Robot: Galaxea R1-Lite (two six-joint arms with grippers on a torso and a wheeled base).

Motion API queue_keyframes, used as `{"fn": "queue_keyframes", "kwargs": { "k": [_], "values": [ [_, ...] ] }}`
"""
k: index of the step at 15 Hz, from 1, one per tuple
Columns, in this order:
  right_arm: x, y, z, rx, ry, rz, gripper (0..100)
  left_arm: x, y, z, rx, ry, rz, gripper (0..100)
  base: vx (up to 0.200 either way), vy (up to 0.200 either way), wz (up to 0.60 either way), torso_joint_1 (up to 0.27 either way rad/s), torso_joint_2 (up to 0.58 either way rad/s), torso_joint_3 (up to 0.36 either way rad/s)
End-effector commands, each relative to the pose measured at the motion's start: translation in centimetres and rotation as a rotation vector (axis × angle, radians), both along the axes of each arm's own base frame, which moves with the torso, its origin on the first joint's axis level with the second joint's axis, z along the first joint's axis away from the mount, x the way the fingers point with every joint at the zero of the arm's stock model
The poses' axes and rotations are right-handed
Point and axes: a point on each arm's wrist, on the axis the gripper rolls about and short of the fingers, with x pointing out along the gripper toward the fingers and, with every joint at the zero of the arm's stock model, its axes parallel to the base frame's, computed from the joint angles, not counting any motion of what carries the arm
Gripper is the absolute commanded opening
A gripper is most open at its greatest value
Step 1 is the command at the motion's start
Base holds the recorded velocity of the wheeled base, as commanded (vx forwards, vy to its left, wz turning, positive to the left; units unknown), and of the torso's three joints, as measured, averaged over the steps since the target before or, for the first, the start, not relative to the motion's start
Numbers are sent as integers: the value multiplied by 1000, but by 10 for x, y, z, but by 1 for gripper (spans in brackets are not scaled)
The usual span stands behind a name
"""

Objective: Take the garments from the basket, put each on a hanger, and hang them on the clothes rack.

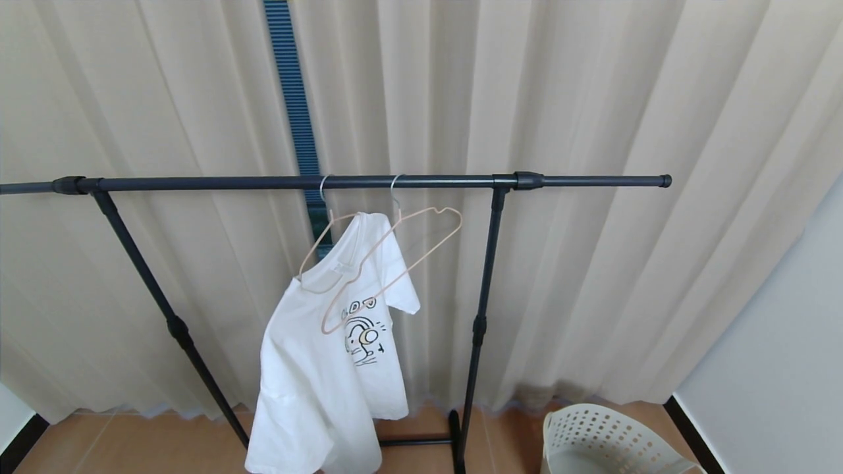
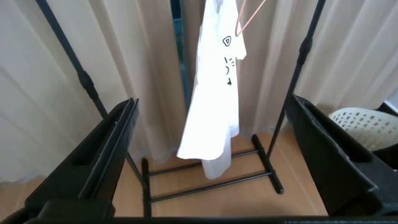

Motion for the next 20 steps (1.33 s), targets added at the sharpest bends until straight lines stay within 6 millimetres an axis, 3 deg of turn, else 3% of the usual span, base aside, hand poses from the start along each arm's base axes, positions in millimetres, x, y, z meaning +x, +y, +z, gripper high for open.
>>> {"fn": "queue_keyframes", "kwargs": {
  "k": [1, 16, 20],
  "values": [
    [-3, 0, -1, 0, -40, -22, 100, -5, 0, -2, -15, -58, -43, 100, 0, 0, 0, 0, 0, 0],
    [-6, 2, -1, 22, -77, 93, 100, -6, 1, -2, -31, -66, -42, 100, 0, 0, 0, 0, 0, 0],
    [-6, 2, -1, 22, -75, 93, 100, -6, 1, -2, -31, -66, -42, 100, 0, 0, 0, -124, 298, 161]
  ]
}}
